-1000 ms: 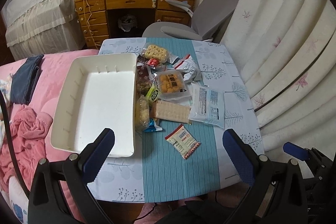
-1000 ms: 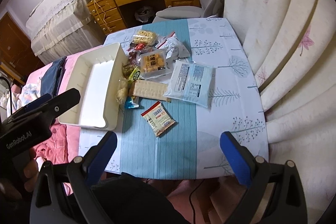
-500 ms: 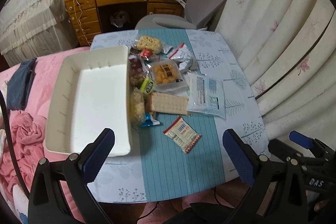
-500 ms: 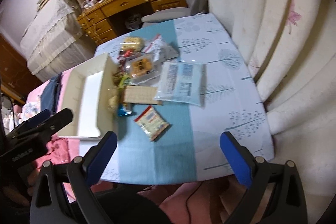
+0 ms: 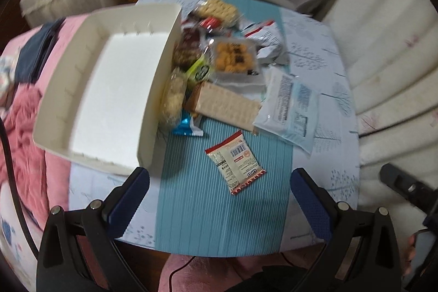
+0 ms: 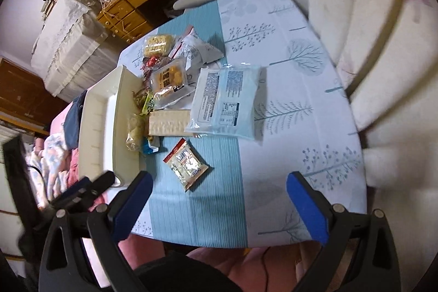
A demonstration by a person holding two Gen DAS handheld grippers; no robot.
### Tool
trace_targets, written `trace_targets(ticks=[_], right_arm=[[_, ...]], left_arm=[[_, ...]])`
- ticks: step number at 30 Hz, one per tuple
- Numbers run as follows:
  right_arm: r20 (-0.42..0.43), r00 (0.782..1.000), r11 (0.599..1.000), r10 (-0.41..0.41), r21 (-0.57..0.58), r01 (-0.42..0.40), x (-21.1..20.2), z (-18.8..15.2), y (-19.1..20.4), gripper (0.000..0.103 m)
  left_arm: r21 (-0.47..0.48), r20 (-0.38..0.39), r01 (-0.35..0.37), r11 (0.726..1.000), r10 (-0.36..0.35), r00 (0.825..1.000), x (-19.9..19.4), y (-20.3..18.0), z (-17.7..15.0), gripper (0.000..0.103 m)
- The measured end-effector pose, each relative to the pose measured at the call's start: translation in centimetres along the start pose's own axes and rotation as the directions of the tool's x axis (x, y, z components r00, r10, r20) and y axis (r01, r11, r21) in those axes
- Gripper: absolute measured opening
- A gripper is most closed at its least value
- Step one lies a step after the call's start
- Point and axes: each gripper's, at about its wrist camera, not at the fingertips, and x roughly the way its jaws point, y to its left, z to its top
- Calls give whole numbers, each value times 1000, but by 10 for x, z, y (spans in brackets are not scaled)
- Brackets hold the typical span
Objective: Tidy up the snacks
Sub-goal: 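Grasp the light blue packet with the right gripper while the left gripper grasps the red-and-white packet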
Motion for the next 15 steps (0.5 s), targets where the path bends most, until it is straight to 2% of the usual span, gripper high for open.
trace_targets(ticks=[5, 10, 14, 15], right_arm=[[-85, 996, 1000, 16, 19, -14, 31, 35, -15, 99], [-191, 980, 997, 64, 50, -55, 77, 69, -22, 99], [-296, 954, 999, 36, 48, -23, 115, 88, -18, 99], [-334, 942, 999, 25, 41, -12, 128, 94, -17, 99]], left_arm=[[-92, -72, -46, 995, 39, 997, 40, -7, -3, 102], [-159, -124, -78, 984, 59, 991, 79, -17, 0, 102], [-230, -189, -86, 969, 42, 981, 107, -18, 1, 102], [-240, -205, -93, 966, 43, 978, 111, -17, 1, 102]])
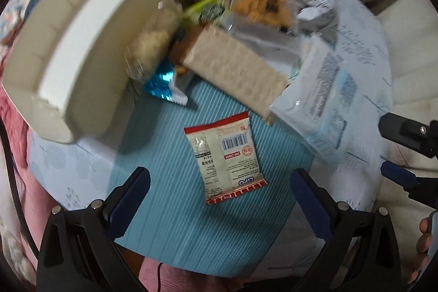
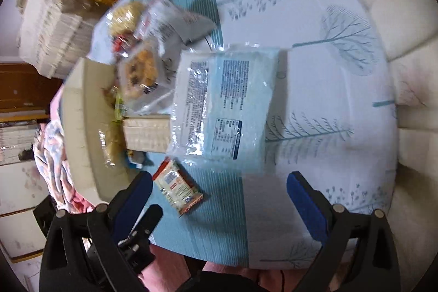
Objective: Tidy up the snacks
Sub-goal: 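Grasp the light blue packet with the right gripper while the left gripper grasps the red-and-white packet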
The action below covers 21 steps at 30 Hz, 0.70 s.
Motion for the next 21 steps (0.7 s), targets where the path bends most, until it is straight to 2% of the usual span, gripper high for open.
trace_targets(ticks=[5, 10, 15, 21], right_arm=[[-104, 994, 998, -45, 33, 49, 36, 25, 2, 99], [-138, 987, 995, -79, 45, 85, 55, 40, 8, 99], [-178, 975, 987, -130, 66, 144, 77, 52, 19, 102], [-206, 959, 971, -196, 99, 219, 97, 66, 25, 103]], left_arm=[[-38, -58, -25, 999, 23, 998, 23, -1, 4, 101], [-56, -92, -37, 998, 32, 995, 41, -4, 10, 99], [-45, -121, -58, 997, 52, 991, 57, -11, 15, 91], [-45, -163, -70, 997, 62, 985, 72, -17, 21, 72]])
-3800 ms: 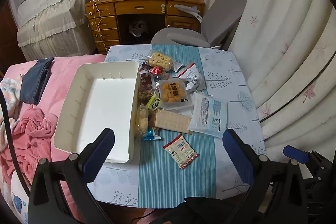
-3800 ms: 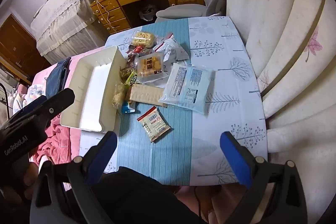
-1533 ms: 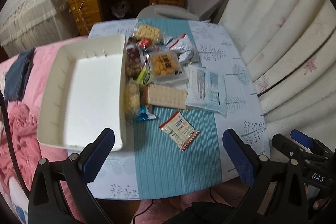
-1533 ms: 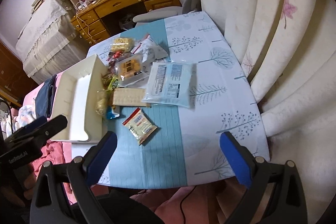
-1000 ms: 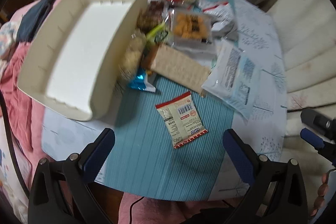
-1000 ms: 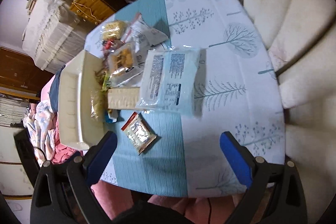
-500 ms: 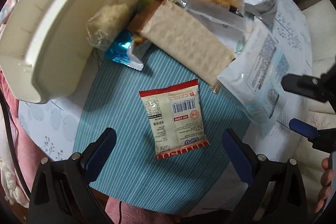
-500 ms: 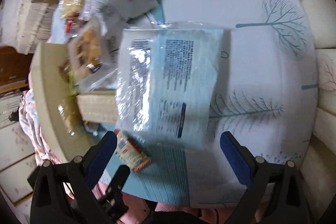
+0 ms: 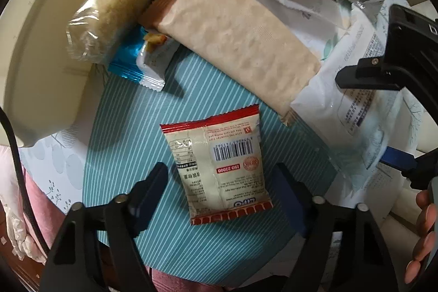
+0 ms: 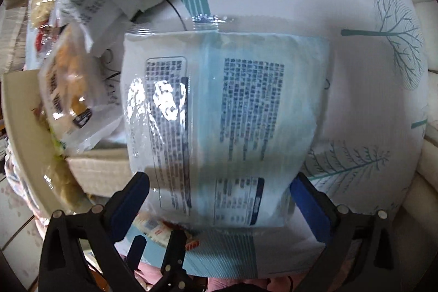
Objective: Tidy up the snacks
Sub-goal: 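Grasp the light blue packet with the right gripper while the left gripper grasps the red-and-white packet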
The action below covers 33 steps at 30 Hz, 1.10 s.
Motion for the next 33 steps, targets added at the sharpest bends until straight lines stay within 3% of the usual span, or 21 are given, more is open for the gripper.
trace_targets(ticks=[2, 11, 16, 19, 22, 33], right_arm=[[-6, 1000, 1000, -14, 11, 15, 8, 9, 5, 103], [-26, 996, 995, -88, 49, 90, 35, 39, 18, 103], [0, 996, 995, -87, 56, 87, 39, 40, 21, 103], [10, 997, 996, -72, 56, 71, 47, 32, 22, 102], [27, 998, 996, -49, 82, 46, 39, 29, 9, 93], [66, 996, 994, 66, 85, -72, 19, 13, -35, 82]], left_arm=[[-4, -17, -7, 1000, 6, 1000, 4, -4, 5, 65], [16, -15, -21, 1000, 21, 1000, 4, -21, 11, 61], [29, -7, -21, 999, 21, 1000, 8, -24, 14, 54], [21, -3, -17, 1000, 17, 1000, 9, -31, 14, 49], [12, -6, -20, 1000, 20, 1000, 5, -29, 10, 45], [-4, 8, -28, 1000, 28, 1000, -2, -25, 0, 44]])
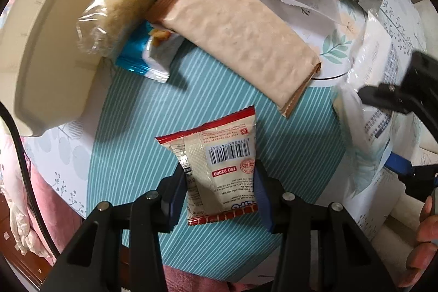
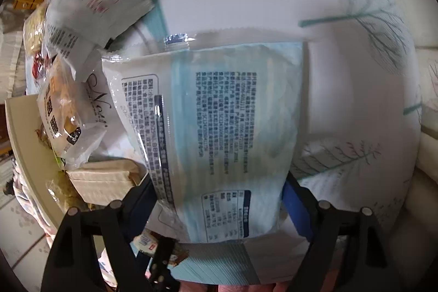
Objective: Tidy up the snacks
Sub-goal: 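Grasp the light blue packet with the right gripper while the left gripper grasps the red-and-white packet, then carry both held packets over the white tray and lower them inside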
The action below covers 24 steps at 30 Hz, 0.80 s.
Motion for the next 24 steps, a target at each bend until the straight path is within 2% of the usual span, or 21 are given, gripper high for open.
trace_targets(ticks=[5, 11, 16, 18, 24], right_arm=[[20, 1000, 1000, 13, 16, -13, -5, -9, -19, 78], [55, 998, 1000, 8, 25, -9, 3, -30, -37, 75], [72, 997, 998, 37, 50, -41, 7, -49, -46, 73], [76, 996, 997, 48, 51, -51, 8, -56, -47, 73], [102, 987, 990, 126, 51, -132, -3, -84, -50, 72]], left_arm=[[27, 23, 13, 1000, -13, 1000, -16, 2, -13, 44], [72, 70, 32, 997, -37, 997, -58, 7, -36, 44], [106, 130, 14, 994, -28, 991, -95, 14, -46, 44], [119, 169, 11, 993, -31, 985, -110, 20, -47, 44], [150, 301, -9, 989, -36, 953, -148, 25, -49, 44]])
